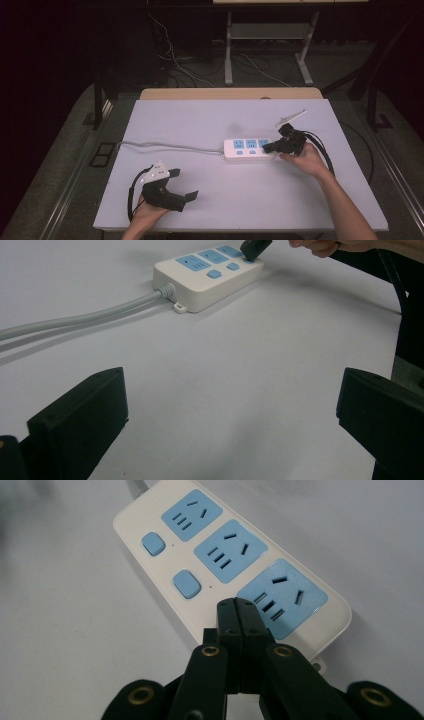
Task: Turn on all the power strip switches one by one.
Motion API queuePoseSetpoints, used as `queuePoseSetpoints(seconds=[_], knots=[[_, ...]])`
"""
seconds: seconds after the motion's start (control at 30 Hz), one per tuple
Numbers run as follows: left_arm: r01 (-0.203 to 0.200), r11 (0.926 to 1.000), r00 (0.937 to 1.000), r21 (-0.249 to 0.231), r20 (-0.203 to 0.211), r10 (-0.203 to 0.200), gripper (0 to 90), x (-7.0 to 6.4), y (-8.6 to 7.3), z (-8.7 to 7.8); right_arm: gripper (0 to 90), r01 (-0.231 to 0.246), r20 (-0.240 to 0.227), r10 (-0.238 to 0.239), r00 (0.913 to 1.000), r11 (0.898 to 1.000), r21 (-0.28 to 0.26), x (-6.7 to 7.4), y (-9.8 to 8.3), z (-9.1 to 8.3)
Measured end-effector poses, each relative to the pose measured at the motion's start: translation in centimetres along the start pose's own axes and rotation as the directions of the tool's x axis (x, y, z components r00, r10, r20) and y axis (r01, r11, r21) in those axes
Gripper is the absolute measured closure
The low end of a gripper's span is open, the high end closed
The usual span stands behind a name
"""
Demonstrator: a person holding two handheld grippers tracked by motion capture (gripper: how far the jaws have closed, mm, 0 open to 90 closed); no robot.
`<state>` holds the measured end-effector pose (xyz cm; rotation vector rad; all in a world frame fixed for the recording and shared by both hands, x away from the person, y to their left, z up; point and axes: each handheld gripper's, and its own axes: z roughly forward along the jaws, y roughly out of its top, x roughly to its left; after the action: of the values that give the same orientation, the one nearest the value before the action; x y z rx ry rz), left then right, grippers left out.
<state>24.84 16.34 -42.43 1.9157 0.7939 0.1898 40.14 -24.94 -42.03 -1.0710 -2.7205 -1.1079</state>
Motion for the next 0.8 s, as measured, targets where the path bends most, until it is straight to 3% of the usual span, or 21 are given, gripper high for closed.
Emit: queuePoseSetpoints(seconds=[0.4,0.53,0.8], knots=[[-0.002,1.0000,1.0000,-0.001,-0.001,0.002,0.0,0.1,0.0,-0.1,90.0,0.003,0.009,-0.003,1.0000,1.000,0.005,0.1,0.2,0.1],[-0.003,1.0000,1.0000,0.001,0.000,0.003,0.0,0.1,0.0,-0.1,90.0,0.034,0.025,-0.034,0.9991,0.999,0.007,0.4,0.4,0.1],[0.002,1.0000,1.0000,-0.004,-0.001,-0.002,0.0,0.2,0.0,-0.1,90.0,0.056,0.011,-0.057,0.9983,0.998,0.023,1.1,1.3,0.1]])
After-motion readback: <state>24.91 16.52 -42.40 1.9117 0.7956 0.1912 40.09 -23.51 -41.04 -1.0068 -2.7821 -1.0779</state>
